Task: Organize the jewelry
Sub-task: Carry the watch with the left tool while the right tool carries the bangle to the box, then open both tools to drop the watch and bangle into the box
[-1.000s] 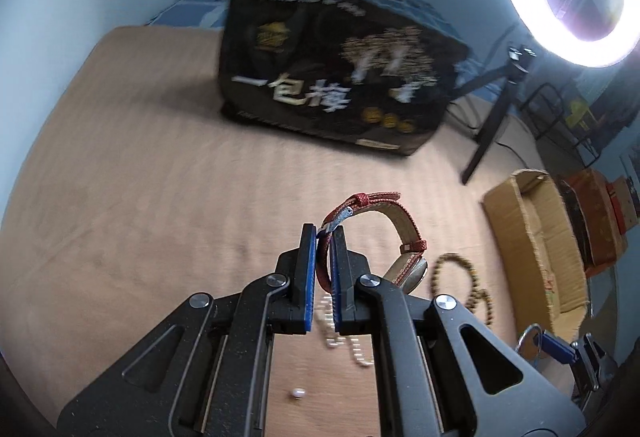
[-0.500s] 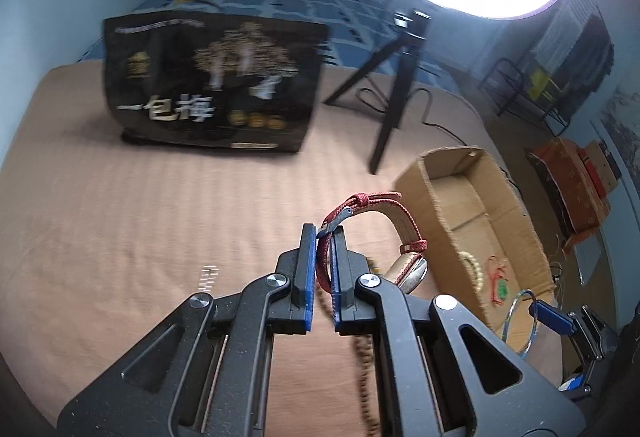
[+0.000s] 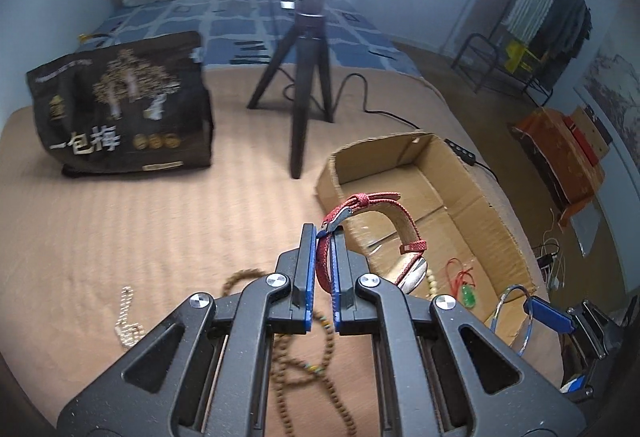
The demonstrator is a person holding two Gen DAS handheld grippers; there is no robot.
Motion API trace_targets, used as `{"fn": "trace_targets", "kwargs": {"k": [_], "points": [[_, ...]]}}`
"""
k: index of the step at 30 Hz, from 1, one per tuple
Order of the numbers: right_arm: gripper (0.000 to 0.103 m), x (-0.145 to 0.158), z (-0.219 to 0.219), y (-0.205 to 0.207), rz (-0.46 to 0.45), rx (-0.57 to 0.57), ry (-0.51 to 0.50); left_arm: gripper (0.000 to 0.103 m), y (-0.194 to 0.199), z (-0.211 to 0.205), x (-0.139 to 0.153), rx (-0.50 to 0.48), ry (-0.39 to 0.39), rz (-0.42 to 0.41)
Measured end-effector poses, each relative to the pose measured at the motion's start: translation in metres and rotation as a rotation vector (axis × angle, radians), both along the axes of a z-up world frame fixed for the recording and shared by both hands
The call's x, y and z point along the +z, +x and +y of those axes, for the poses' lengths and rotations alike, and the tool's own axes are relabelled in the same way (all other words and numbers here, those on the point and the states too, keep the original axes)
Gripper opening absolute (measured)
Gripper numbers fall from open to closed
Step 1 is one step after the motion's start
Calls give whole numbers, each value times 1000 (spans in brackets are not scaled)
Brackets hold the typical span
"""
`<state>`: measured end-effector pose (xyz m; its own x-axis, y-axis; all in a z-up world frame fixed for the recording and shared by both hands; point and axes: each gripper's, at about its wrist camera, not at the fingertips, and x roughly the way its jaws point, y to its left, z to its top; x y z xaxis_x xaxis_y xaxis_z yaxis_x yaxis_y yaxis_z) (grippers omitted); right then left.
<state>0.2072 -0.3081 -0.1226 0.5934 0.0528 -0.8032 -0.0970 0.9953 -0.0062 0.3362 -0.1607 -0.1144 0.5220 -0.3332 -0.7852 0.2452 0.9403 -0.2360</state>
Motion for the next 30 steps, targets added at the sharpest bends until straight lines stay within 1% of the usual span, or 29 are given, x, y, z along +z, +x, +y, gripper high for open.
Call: {"fn": "trace_targets", "kwargs": {"k": [11, 19, 22, 24, 25, 26, 28, 30], "points": [[73, -6, -28, 8, 16, -60, 32, 4, 19, -45, -12, -35, 15, 14], [73, -13, -33, 13, 30, -69, 38, 4, 27, -63, -19, -46, 18, 25], [73, -15, -35, 14, 28, -72, 39, 5, 29, -72, -22, -70, 13, 30], [74, -15, -34, 14, 21, -71, 26, 16, 30, -75, -24, -80, 5, 42], [77, -15, -33, 15, 17, -72, 15, 28, 30, -75, -25, -85, -6, 49], [86, -16, -33, 15, 13, -78, -3, 34, 29, -76, -24, -85, -9, 41], [90, -15, -33, 15, 4, -82, -14, 34, 27, -77, -22, -89, 5, 23], [90, -14, -34, 16, -1, -81, -7, 34, 26, -77, -21, -91, 12, 23]]}}
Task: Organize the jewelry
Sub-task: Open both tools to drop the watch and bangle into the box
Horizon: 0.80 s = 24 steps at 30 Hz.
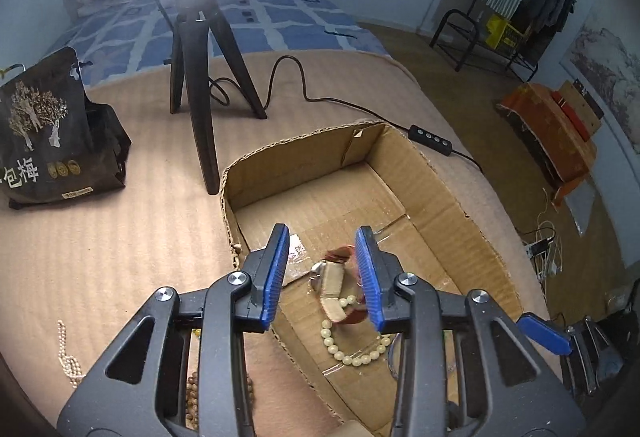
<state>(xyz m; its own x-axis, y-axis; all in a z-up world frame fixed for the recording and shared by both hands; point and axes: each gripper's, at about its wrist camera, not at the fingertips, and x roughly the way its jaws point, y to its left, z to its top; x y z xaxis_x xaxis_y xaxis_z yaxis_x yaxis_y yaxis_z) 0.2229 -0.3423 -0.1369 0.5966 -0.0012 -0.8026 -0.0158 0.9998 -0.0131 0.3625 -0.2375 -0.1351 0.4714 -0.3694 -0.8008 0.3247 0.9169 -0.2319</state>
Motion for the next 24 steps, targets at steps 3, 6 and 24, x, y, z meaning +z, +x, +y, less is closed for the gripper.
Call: {"fn": "trace_targets", "kwargs": {"k": [3, 6, 24], "points": [[90, 1, -2, 0, -3, -6, 11, 34, -1, 4, 4, 9, 2, -5], [90, 1, -1, 0, -5, -6, 14, 34, -3, 7, 8, 13, 8, -13], [90, 36, 28, -22, -92, 58, 5, 34, -61, 72, 62, 38, 64, -111]]}}
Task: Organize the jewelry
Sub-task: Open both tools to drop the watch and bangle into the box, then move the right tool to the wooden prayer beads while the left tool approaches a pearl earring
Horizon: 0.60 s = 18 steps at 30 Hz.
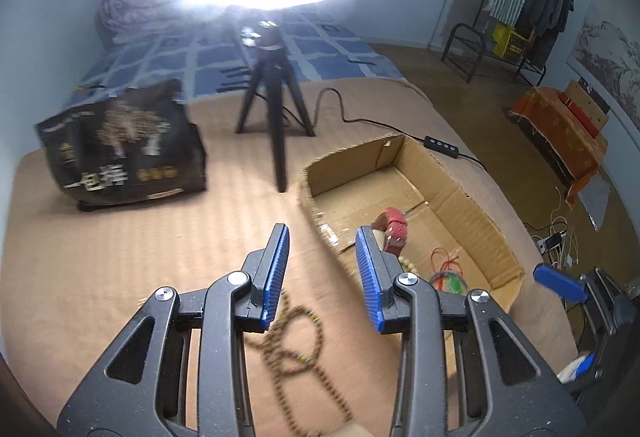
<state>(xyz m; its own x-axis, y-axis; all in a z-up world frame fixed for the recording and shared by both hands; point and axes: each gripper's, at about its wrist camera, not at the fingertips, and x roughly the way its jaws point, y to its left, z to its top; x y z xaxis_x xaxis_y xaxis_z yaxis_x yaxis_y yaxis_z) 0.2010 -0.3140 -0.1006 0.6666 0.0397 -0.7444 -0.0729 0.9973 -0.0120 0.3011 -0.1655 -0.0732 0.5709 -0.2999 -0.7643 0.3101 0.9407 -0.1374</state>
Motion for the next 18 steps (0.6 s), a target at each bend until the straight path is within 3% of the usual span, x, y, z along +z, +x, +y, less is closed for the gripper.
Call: {"fn": "trace_targets", "kwargs": {"k": [11, 18], "points": [[90, 28, 32, -42, -38, 88, 19, 34, -64, 91, 37, 76, 16, -43], [90, 20, 62, -66, -2, 166, 23, 34, -102, 151, 54, 156, 40, -65]]}}
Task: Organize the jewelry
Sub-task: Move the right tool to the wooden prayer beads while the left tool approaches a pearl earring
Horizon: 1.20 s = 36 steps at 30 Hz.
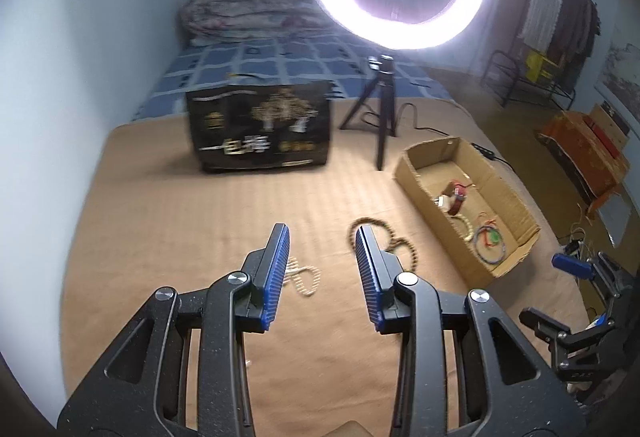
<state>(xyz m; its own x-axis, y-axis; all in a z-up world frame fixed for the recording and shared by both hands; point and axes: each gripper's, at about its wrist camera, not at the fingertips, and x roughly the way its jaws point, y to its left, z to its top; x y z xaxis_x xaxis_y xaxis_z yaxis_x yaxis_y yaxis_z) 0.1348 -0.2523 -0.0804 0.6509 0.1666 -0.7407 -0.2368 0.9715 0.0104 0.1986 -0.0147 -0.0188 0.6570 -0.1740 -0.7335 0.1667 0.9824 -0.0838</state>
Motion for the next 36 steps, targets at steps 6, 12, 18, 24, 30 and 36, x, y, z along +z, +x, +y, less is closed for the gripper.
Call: {"fn": "trace_targets", "kwargs": {"k": [6, 12, 18, 24, 30, 36], "points": [[86, -20, 26, -19, 64, 75, -38, 34, -20, 47, 2, 57, 7, -8], [66, -54, 48, -28, 170, 91, -37, 34, -35, 88, -32, 76, -13, 29], [52, -88, 62, -26, 237, 62, -13, 34, -52, 99, -86, 37, -12, 92], [34, -123, 59, -14, 278, -23, 36, 34, -68, 97, -131, 3, 1, 120], [31, -139, 57, 1, 273, -70, 40, 34, -79, 100, -150, 0, -52, 113], [31, -145, 59, 28, 224, -109, 74, 34, -81, 109, -164, 21, -108, 110]]}}
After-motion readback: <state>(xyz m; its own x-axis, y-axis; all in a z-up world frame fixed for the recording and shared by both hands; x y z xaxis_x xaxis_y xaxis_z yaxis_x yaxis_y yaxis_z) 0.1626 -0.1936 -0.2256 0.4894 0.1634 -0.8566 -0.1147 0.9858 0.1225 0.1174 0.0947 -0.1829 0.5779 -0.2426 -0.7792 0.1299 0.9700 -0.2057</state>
